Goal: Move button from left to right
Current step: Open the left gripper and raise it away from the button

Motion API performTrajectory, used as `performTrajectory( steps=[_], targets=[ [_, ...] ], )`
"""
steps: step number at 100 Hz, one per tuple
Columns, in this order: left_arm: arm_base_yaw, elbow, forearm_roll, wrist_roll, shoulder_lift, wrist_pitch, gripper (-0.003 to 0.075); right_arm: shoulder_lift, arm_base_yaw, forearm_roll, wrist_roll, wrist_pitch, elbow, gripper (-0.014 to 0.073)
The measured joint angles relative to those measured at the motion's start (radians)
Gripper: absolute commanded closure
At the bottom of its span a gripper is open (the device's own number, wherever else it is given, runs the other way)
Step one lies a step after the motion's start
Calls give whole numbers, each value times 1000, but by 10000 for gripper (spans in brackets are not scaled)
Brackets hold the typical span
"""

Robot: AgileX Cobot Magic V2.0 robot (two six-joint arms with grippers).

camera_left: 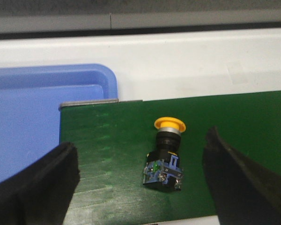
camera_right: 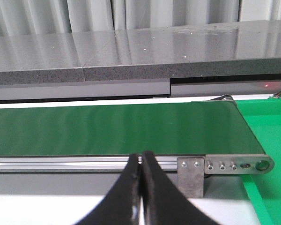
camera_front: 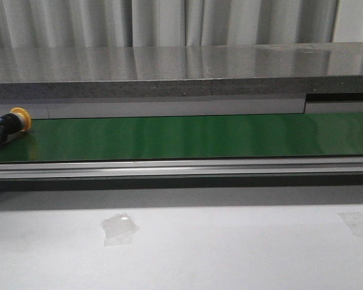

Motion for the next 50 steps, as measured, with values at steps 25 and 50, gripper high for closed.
performTrajectory(
  steps=[25,50],
  targets=[
    [-134,187,-15,29,-228,-220,183,0,0,0,0,0,0,662],
    [-185,371,-19,35,-445,-357,183,0,0,0,0,0,0,662]
  ],
)
